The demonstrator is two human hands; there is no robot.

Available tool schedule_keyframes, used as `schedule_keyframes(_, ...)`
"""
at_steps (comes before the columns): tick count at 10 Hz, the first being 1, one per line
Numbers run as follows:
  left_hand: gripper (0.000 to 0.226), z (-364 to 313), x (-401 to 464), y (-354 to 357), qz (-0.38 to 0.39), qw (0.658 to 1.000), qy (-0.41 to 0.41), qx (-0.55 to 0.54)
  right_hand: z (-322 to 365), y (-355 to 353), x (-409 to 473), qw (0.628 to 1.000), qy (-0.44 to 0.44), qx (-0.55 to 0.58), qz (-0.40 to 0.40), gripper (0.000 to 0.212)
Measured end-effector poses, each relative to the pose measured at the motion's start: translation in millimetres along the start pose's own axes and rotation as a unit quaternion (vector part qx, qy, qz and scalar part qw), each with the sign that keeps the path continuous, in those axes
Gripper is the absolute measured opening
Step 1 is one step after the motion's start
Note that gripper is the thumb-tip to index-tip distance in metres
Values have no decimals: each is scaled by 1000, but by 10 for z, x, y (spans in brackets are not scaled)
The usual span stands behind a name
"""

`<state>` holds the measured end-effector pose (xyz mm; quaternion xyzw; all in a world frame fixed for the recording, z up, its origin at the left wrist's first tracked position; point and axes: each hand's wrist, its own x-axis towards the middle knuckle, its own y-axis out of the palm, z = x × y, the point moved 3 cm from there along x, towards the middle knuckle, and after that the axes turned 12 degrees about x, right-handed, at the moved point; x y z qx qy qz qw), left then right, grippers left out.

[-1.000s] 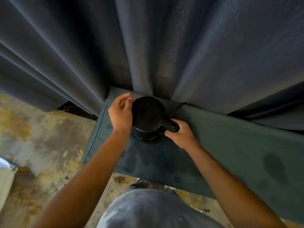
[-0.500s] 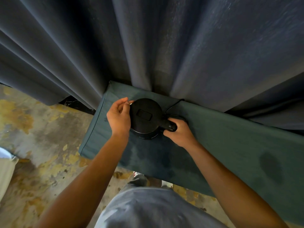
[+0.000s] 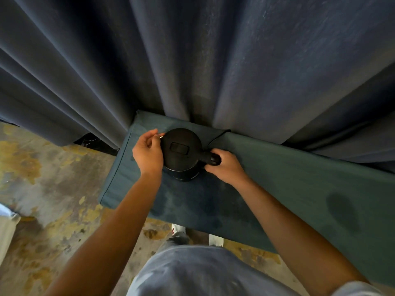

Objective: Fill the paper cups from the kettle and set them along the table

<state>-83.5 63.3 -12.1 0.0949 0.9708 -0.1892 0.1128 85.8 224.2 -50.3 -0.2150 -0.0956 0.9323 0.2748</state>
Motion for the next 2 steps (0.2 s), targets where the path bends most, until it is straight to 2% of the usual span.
schedule_keyframes(1, 21, -103, -74, -38, 5, 999, 27, 47, 34, -82, -114, 1000, -10, -12, -16, 23)
schedule_keyframes(2, 23, -267, -83, -118, -16, 990, 89, 111, 139, -246, -232, 1000, -16, 9, -22, 31)
